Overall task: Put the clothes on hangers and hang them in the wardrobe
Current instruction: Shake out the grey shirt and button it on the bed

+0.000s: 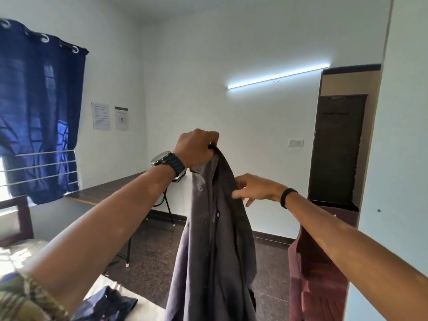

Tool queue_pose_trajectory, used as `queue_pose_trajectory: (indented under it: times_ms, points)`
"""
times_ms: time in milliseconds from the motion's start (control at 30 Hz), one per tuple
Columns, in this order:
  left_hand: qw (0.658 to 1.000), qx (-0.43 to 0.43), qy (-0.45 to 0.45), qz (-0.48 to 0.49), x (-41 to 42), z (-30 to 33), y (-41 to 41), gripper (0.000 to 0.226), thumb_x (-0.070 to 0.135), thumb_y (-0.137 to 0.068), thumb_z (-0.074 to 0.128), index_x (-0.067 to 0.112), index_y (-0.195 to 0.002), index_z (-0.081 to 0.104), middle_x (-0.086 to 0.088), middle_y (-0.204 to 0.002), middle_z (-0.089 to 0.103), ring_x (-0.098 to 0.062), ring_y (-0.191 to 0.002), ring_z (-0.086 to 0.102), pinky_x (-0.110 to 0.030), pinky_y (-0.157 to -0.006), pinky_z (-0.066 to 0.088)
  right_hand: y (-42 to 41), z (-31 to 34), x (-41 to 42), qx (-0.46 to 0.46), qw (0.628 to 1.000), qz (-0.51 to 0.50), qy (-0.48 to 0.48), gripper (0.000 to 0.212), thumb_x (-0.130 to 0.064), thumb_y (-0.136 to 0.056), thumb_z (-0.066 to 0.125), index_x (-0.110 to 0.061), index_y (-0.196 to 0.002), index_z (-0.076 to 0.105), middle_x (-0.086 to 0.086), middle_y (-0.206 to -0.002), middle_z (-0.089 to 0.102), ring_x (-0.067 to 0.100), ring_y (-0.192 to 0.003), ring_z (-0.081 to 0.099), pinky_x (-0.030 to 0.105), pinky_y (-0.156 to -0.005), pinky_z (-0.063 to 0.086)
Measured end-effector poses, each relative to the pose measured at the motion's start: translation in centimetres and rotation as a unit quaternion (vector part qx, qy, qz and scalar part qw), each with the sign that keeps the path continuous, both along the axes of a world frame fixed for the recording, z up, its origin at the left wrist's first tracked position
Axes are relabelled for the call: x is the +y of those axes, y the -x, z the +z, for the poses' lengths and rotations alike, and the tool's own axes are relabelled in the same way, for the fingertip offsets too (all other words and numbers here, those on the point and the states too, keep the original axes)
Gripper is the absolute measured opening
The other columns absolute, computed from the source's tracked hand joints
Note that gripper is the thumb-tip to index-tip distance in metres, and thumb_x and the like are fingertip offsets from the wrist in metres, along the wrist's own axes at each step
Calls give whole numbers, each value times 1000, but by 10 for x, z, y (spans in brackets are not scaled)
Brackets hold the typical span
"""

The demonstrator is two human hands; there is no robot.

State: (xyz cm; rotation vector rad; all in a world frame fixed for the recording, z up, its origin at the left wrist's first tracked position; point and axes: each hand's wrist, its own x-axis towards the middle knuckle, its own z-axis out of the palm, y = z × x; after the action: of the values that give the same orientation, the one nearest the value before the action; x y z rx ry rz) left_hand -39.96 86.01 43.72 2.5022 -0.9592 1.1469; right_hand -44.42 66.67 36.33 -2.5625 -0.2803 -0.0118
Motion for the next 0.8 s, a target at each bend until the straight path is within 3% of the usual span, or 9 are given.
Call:
queue_pose_trajectory:
  times_ms: [67,133,267,367,500,633,700,733,800]
  points:
    - [995,-84,-43,12,5,1,-1,16,4,-78,53,14,-90,59,-4,-96,60,-28,-89,54,-32,-63,37,0,2,1,-5,999,-45,-5,14,-15,-89,60,-13,-102,55,10,-100,65,22,-79,68,33,-71,60]
    - [982,-149,-112,5,12,0,-3,21,-1,-83,51,8,-102,56,-8,-103,56,-29,-91,53,-36,-62,41,-1,5,-2,-97,989,-108,-13,18,-9,-90,57,-12,-103,45,17,-93,61,29,-71,67,38,-67,59]
    - [945,-226,-234,-33,29,-7,-12,54,-6,-73,68,13,-114,38,-15,-107,57,-29,-78,59,-38,-51,54,7,27,-13,-389,878,-167,223,44,1,-88,42,-11,-130,41,18,-91,55,38,-76,61,37,-63,44]
    - [932,-226,-282,-7,40,1,-11,48,-4,-72,69,10,-113,49,-15,-104,56,-28,-78,58,-38,-53,54,17,41,-16,-424,843,-129,305,22,-6,-91,44,-6,-109,56,16,-102,50,36,-83,56,36,-62,40]
    - [982,-80,-128,110,31,8,8,31,-1,-89,48,8,-118,53,-10,-108,51,-30,-91,60,-35,-70,49,15,27,-5,-318,868,-159,347,20,-8,-94,39,-4,-105,56,14,-109,51,36,-97,57,40,-73,44]
    - [983,140,-14,118,15,11,30,20,0,-89,44,-8,-102,57,-20,-108,57,-36,-100,60,-37,-81,48,14,17,-3,-267,883,-134,362,22,0,-91,45,-1,-112,53,16,-116,49,37,-103,57,39,-81,45]
    - [949,302,34,81,17,15,33,21,-3,-92,41,-4,-77,55,-17,-85,58,-29,-82,61,-34,-73,52,20,21,-2,-280,866,-122,396,25,1,-92,45,-2,-117,50,16,-120,46,35,-106,54,40,-80,45]
    - [907,399,131,30,17,18,33,23,-5,-93,39,1,-73,50,-14,-78,55,-25,-73,60,-31,-64,54,23,24,-2,-288,855,-124,414,25,-1,-93,46,-3,-118,50,15,-121,46,34,-106,53,40,-80,46]
    - [803,505,305,-77,19,21,35,23,-12,-90,33,4,-77,43,-15,-85,52,-26,-74,59,-31,-58,58,29,33,-2,-289,845,-130,430,26,-17,-94,55,-4,-117,54,13,-120,47,32,-106,54,39,-80,46]
